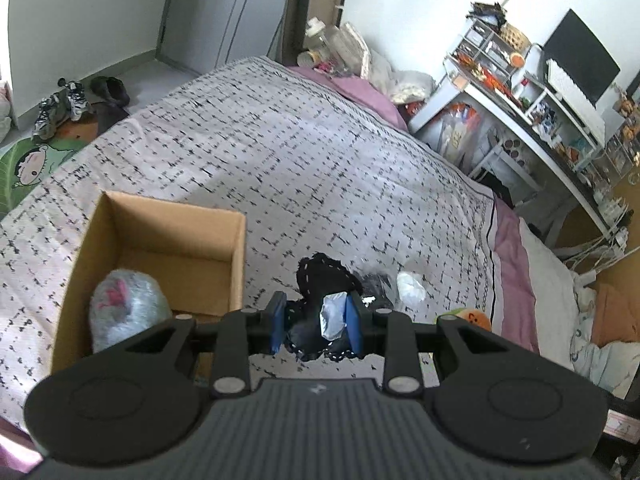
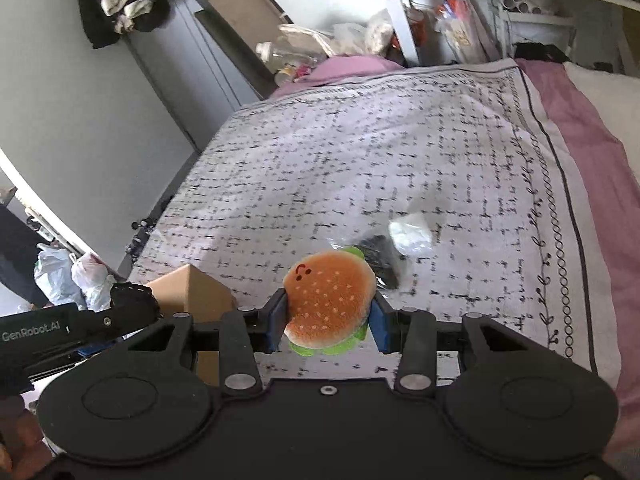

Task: Organize soft objects
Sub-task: 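Carry the burger plush with the right tool while the left tool carries the black plush to the box, then open both tools to drop the burger and black plushes into the box, then move both tools toward the bagged black item and white item, then grasp the white item with the right tool while the left tool grasps the bagged black item, then carry the white item with the right tool while the left tool carries the bagged item to the box, then open both tools to drop the white item and bagged item into the box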

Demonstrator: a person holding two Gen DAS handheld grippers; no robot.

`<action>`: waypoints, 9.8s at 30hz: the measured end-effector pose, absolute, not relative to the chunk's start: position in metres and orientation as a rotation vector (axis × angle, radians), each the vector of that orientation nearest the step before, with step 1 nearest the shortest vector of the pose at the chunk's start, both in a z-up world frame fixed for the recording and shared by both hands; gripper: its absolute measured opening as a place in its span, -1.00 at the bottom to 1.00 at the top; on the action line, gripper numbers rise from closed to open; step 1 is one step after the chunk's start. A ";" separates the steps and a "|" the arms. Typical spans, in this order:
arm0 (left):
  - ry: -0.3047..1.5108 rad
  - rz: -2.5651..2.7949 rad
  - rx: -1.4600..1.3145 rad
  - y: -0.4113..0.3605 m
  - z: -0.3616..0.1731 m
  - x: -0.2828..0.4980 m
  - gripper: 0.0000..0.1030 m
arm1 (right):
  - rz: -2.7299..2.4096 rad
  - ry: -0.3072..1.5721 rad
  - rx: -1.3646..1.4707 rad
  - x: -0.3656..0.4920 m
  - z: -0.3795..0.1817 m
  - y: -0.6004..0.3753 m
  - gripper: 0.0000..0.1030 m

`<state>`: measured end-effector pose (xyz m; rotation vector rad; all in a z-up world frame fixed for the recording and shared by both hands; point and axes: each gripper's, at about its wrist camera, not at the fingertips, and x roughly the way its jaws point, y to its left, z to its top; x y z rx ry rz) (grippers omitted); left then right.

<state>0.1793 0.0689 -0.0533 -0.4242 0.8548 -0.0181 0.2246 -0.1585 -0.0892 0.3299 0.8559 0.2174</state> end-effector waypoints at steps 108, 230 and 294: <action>0.950 0.095 -0.490 0.102 -0.054 0.155 0.58 | 0.295 0.839 0.230 0.205 -0.061 -0.146 1.00; 0.919 -0.011 -0.464 0.036 -0.091 0.230 -0.31 | 0.245 0.878 0.335 0.292 -0.138 -0.221 -0.29; 0.928 0.149 -0.686 0.224 -0.121 0.220 -0.22 | 0.465 0.886 0.179 0.274 -0.090 0.011 -0.28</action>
